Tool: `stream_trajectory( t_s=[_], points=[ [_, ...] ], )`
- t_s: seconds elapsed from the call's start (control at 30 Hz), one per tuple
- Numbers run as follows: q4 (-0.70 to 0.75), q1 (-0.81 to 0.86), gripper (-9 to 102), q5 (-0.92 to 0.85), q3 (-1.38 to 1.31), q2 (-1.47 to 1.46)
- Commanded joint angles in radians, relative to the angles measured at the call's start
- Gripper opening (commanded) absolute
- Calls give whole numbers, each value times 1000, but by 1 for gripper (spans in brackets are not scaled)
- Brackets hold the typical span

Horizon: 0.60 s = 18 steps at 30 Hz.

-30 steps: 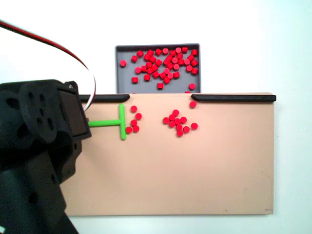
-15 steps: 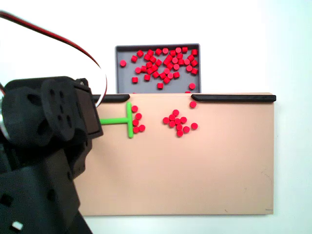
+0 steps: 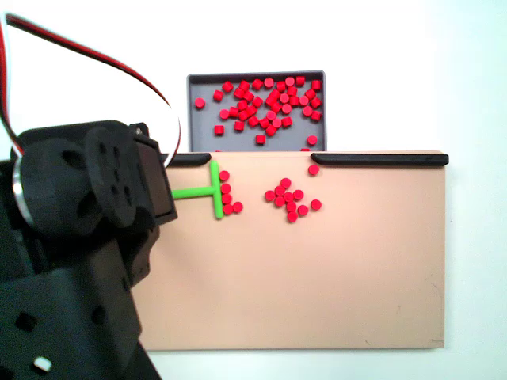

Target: Push granules from left to the grey container

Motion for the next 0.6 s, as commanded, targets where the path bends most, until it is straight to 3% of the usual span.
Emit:
stream_trajectory(
  t_s=[0.0,0.57],
  points=[
    [-3,9,0,-32,-26,6],
    [-3,21,0,-127,-12,8]
  ],
)
